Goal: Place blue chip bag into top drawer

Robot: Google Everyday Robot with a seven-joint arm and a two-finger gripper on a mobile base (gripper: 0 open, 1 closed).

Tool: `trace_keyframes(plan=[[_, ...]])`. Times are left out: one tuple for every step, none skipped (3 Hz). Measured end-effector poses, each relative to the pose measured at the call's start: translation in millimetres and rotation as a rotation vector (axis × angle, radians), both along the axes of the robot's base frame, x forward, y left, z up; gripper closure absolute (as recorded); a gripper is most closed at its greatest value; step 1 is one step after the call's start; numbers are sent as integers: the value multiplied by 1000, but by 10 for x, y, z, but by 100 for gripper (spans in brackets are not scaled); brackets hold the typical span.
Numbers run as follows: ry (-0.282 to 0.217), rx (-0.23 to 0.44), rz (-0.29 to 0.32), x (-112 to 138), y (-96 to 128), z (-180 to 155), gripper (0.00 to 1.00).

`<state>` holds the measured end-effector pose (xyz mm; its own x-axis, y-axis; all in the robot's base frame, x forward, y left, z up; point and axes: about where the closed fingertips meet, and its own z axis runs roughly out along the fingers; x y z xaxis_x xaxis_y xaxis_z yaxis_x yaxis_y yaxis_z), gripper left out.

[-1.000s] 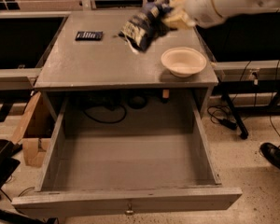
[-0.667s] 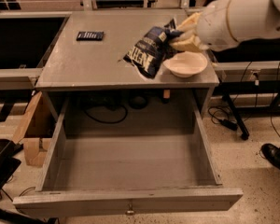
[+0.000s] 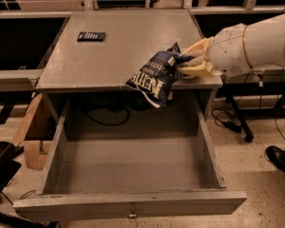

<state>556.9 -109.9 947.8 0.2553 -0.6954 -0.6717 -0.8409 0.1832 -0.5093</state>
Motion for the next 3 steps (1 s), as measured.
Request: trace_keyframes(plan=[[2, -17, 5, 34, 51, -35, 100], [46, -57, 28, 51, 254, -448, 100], [94, -124, 83, -61, 568, -1130, 100]])
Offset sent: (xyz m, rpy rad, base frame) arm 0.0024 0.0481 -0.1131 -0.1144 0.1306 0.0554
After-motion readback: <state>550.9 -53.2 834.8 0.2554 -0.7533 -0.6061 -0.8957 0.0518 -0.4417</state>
